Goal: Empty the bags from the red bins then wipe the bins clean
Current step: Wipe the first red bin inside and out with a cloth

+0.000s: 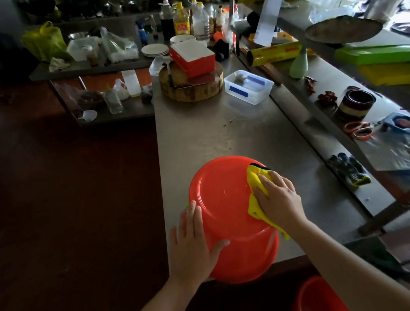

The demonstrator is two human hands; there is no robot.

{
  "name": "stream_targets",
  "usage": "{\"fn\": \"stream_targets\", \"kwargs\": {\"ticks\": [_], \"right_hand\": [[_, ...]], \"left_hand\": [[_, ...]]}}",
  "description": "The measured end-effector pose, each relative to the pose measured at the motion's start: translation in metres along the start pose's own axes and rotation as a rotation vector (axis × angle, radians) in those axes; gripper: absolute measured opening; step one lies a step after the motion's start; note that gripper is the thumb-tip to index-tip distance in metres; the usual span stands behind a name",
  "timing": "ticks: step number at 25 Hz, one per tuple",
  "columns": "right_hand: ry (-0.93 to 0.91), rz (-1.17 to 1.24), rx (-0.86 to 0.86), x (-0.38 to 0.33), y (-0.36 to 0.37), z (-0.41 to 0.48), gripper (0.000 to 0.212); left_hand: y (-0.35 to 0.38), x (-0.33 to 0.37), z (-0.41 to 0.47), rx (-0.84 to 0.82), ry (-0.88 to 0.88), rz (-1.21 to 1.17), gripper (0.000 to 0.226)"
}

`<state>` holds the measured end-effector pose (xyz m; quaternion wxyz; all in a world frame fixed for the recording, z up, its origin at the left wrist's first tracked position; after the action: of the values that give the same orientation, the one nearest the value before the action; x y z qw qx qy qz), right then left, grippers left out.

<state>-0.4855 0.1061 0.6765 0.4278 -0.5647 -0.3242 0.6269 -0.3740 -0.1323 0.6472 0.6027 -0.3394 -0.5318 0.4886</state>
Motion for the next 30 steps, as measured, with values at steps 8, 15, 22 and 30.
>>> {"fn": "stream_targets", "kwargs": {"ticks": [8,15,22,30], "right_hand": [[-0.064,0.104,0.26,-0.015,-0.004,-0.074,0.053],[-0.338,-0.005,0.269,-0.041,0.002,-0.095,0.048],[-0.674,-0.123,0.152,-0.105,0.018,-0.099,0.053],[-0.7,-0.236,0.004,-0.154,0.031,-0.065,0.046]], "left_hand": [[0.009,0.0,-0.003,-0.033,0.02,-0.15,0.112],[0.003,-0.024,0.008,-0.112,0.055,-0.511,0.11],[-0.007,-0.035,0.017,-0.117,0.107,-0.619,0.094],[-0.008,-0.04,0.016,-0.136,0.1,-0.618,0.095]]}}
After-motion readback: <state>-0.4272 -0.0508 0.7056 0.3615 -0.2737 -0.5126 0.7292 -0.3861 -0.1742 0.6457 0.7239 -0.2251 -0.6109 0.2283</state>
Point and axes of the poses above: each hand's wrist, its own z-axis towards the middle knuckle, its own y-axis out of the palm, x = y × z, the point moved 7 cm from there along z, towards the middle knuckle, and after that the axes turned 8 degrees about x, right-handed, at the moved point
